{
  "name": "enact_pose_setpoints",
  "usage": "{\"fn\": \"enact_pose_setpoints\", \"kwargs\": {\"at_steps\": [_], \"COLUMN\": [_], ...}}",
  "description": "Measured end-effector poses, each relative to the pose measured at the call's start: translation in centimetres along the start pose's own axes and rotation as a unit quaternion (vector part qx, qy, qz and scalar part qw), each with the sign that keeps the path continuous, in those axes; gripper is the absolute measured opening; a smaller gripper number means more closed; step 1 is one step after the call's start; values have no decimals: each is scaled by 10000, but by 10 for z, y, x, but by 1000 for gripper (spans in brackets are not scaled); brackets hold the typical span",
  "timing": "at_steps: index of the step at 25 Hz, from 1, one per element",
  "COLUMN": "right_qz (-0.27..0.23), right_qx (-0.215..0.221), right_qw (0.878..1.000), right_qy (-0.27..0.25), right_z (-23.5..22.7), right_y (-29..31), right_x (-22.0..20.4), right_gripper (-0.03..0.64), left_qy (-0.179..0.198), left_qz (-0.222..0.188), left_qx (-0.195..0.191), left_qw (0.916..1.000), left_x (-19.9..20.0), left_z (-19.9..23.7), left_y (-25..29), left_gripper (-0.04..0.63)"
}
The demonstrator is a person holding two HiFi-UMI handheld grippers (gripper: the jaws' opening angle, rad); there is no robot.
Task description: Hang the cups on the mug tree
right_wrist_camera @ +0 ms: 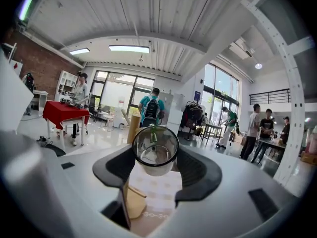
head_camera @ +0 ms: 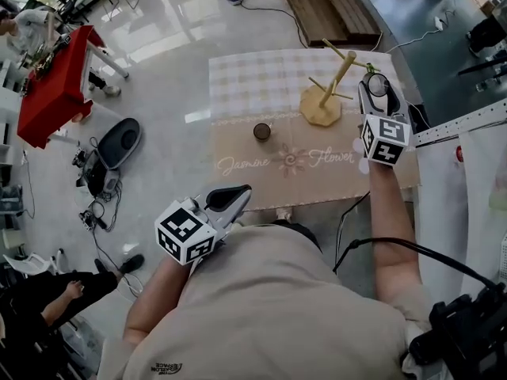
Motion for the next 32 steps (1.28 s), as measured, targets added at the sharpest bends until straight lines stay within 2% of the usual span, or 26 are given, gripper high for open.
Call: {"fn": "enact_pose_setpoints", "kwargs": {"at_steps": [7, 15, 27, 32], "right_qz": [103, 145, 340, 350], "right_qx": [-14, -262, -245, -279], "right_qw": [9996, 9990, 9991, 9988], "right_qy": [-273, -319, -34, 190], "right_z": [24, 33, 41, 47], "right_y": [19, 23, 18, -1], "right_x": [-14, -18, -25, -21], "right_gripper": [273, 273, 273, 275], "left_qy": [-93, -200, -235, -287], "left_qz": [-57, -79, -142, -174], "left_qx": [155, 281, 326, 110], "left_qw": [9998, 9994, 9991, 9994], "left_x": [-9, -20, -32, -33], "left_z": [0, 0, 3, 1], "left_y": [-21, -46, -82, -91], "left_gripper": [8, 8, 8, 8]}}
Point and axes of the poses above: the fingertips, and each gripper's own axes: y forward along the fingers, z to its left, x out of its top, the point moved 8 cm from there along -y, backward along the fingers, and after that the axes turned 10 degrees about -z, right-handed, at the moved point
